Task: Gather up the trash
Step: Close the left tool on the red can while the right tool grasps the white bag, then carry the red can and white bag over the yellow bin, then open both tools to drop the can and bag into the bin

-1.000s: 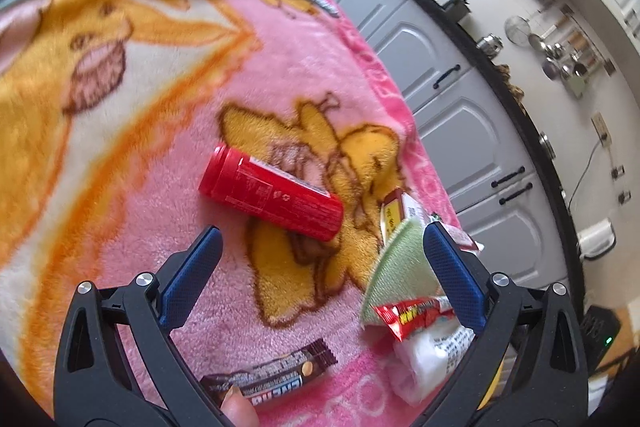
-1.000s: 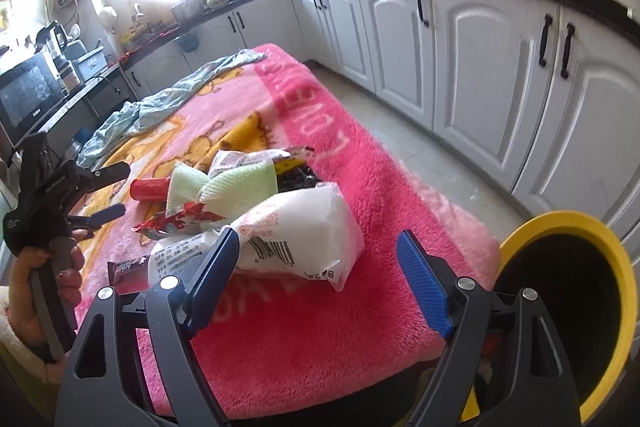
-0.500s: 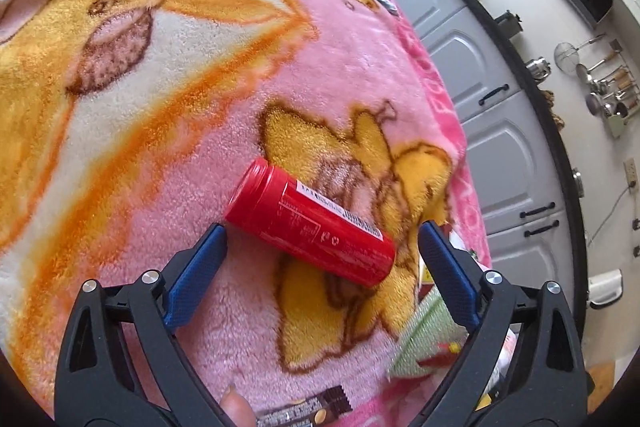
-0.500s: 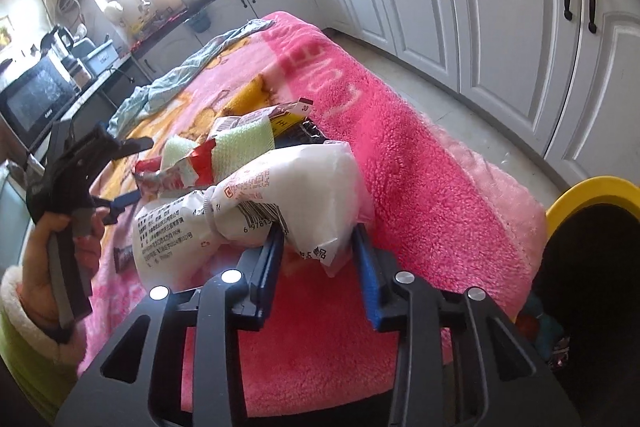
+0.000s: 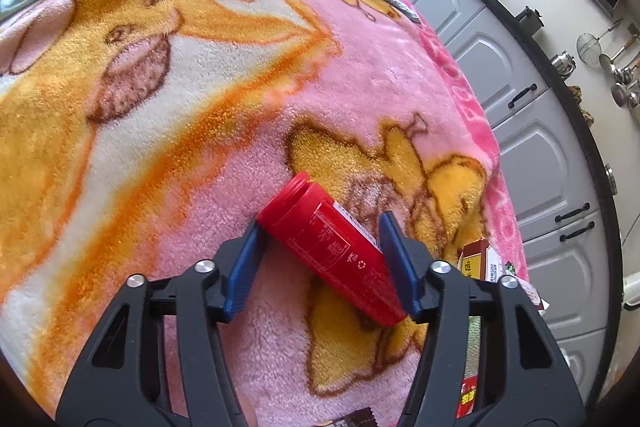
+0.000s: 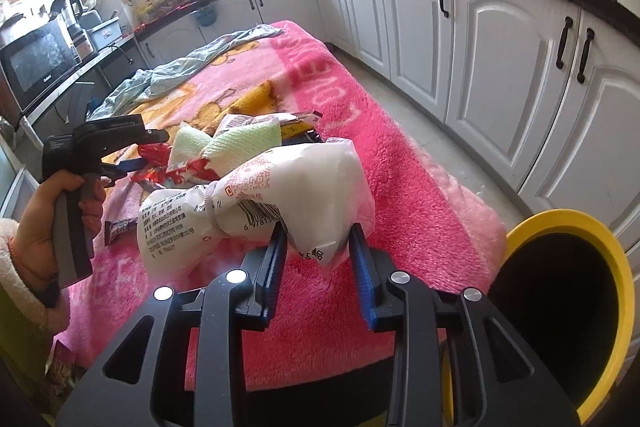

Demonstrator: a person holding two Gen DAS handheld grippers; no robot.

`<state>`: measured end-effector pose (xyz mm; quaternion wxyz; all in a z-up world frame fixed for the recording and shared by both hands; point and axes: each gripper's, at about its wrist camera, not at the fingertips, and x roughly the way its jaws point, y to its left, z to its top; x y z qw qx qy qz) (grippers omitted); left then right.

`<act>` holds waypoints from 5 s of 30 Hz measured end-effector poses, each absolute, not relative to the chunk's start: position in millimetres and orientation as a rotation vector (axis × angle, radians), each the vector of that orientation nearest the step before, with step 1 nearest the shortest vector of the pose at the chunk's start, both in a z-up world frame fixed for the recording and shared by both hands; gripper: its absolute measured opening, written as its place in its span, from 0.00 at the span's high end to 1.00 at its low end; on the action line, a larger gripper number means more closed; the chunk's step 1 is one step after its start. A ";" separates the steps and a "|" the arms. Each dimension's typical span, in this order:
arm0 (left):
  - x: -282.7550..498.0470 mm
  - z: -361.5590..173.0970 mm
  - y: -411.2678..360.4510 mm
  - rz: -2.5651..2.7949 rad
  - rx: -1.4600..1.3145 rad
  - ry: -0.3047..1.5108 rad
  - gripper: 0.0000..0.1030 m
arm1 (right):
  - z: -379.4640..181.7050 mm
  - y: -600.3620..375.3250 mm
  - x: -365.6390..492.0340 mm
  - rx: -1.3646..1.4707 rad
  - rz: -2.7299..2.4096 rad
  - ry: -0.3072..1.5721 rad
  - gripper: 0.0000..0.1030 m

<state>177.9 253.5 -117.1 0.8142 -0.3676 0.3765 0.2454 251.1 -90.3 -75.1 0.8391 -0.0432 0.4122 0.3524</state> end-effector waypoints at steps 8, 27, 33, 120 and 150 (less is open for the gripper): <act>166.4 -120.2 261.9 0.481 -0.828 0.780 0.71 | -62.2 -95.6 243.0 -0.109 0.743 0.833 0.71; 144.2 -74.9 226.4 0.279 -0.721 0.681 0.78 | -49.1 -99.6 229.1 -0.108 0.731 0.800 0.71; 145.9 -54.1 205.7 0.211 -0.673 0.656 0.78 | -38.7 -107.1 225.0 -0.096 0.727 0.776 0.71; 270.4 -101.5 -156.4 -0.441 -0.151 0.902 0.78 | -77.8 -349.4 244.3 0.196 0.257 0.844 0.93; 268.0 -97.8 -133.3 -0.359 -0.171 0.910 0.16 | -82.0 -347.2 247.2 0.207 0.250 0.869 0.31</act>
